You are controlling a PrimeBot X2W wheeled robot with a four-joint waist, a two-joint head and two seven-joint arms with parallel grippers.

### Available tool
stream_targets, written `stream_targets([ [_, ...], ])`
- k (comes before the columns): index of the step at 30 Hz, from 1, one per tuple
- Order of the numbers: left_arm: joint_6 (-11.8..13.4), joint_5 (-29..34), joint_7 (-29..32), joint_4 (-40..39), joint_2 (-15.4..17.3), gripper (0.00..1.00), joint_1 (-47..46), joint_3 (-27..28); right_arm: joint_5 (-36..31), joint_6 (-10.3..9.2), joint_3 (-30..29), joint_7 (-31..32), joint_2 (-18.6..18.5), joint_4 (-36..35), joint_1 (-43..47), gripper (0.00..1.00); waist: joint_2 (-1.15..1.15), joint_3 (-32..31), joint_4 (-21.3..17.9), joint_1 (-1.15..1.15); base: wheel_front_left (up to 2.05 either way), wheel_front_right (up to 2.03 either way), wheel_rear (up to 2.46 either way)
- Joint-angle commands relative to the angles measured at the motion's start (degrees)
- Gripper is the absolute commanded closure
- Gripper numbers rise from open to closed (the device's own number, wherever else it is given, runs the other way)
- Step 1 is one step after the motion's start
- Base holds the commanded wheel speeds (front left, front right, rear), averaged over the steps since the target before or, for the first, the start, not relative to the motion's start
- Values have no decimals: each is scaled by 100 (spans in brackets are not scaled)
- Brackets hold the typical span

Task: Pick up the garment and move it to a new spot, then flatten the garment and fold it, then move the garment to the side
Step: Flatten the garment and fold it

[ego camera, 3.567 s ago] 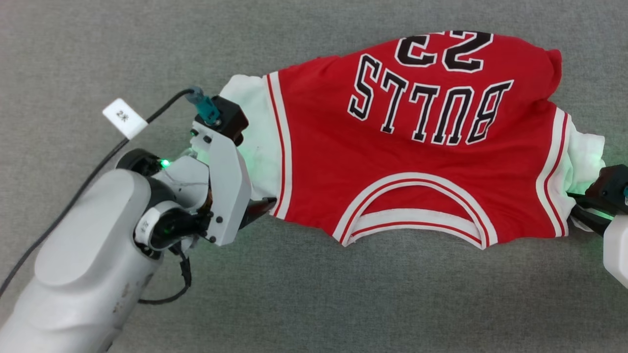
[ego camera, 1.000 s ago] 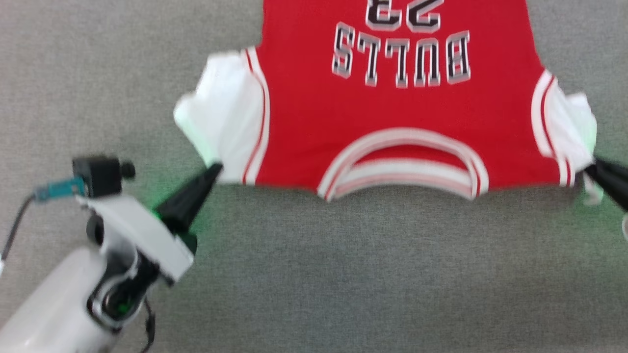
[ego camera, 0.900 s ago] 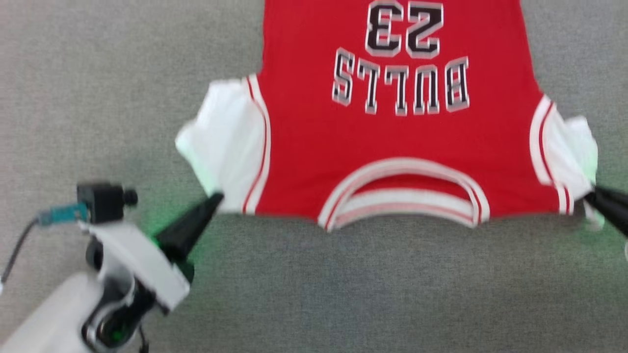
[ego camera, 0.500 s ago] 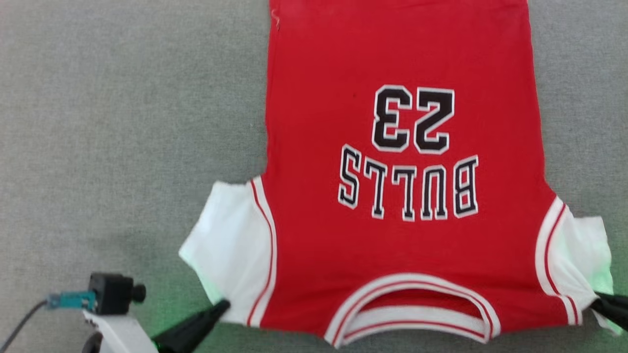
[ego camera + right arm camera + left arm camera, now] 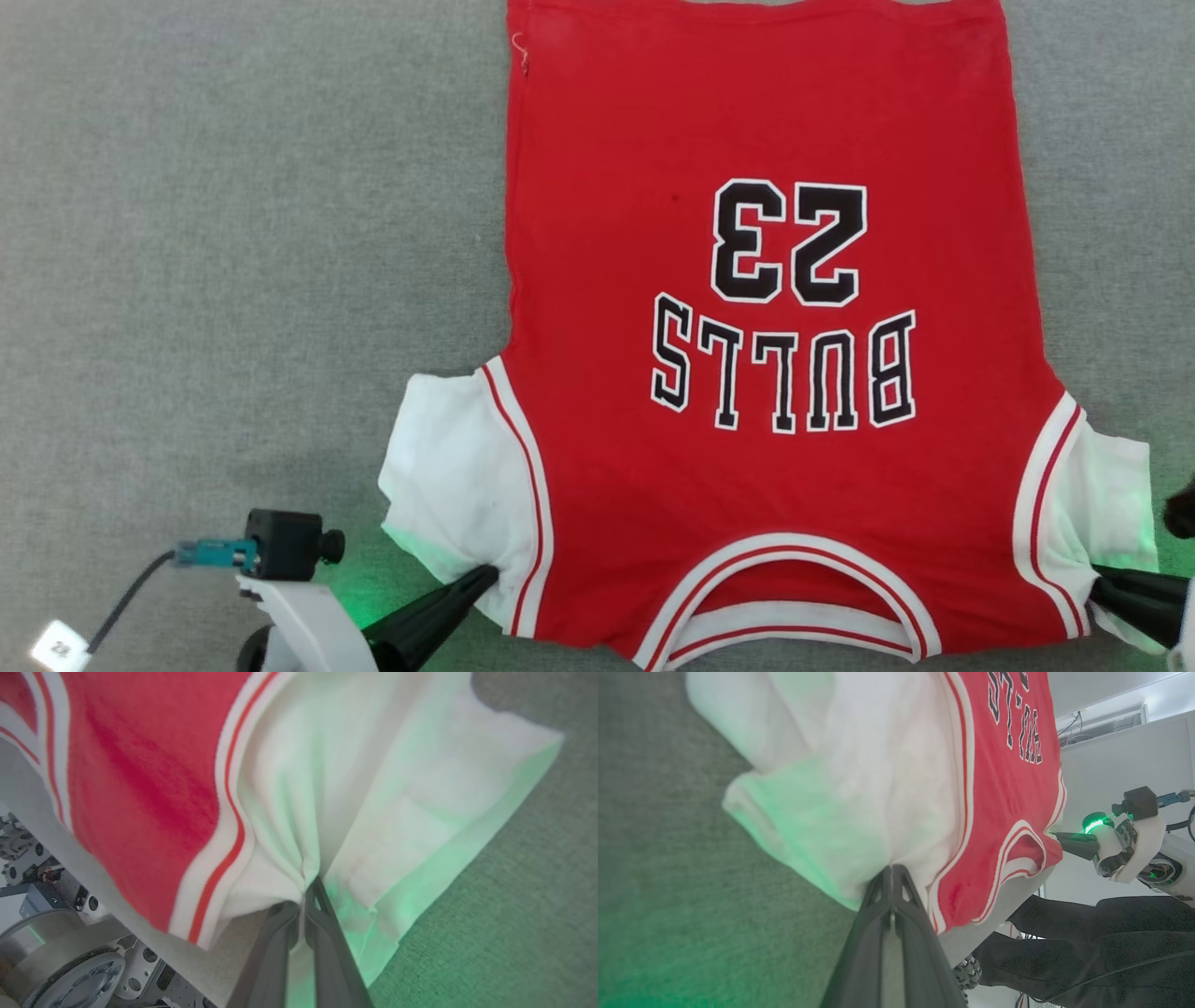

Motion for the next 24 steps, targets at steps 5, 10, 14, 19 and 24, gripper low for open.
stream_targets([
  [5,-154,-4,96,970,-501,100,-238,-257,-506,-16,82,113,849,552,5,100,0,-31,-98,0,0,0,0],
  [10,-242,-22,29,1411,-756,100,-334,-365,-840,-24,-17,-59,1200,847,12,0,0,-44,-198,0,0,0,0],
  [14,-264,7,-37,1481,-755,100,-305,-402,-817,-57,-287,-103,936,833,64,0,0,-54,-266,0,0,0,0],
  [19,-286,115,-221,1321,-688,100,-230,-390,-466,-13,-943,-170,176,173,198,0,0,-47,-251,0,0,0,0],
  [24,-298,288,-421,1002,-724,100,-302,-383,-150,-11,-1813,-154,-414,-256,-53,0,0,53,-98,0,0,0,0],
])
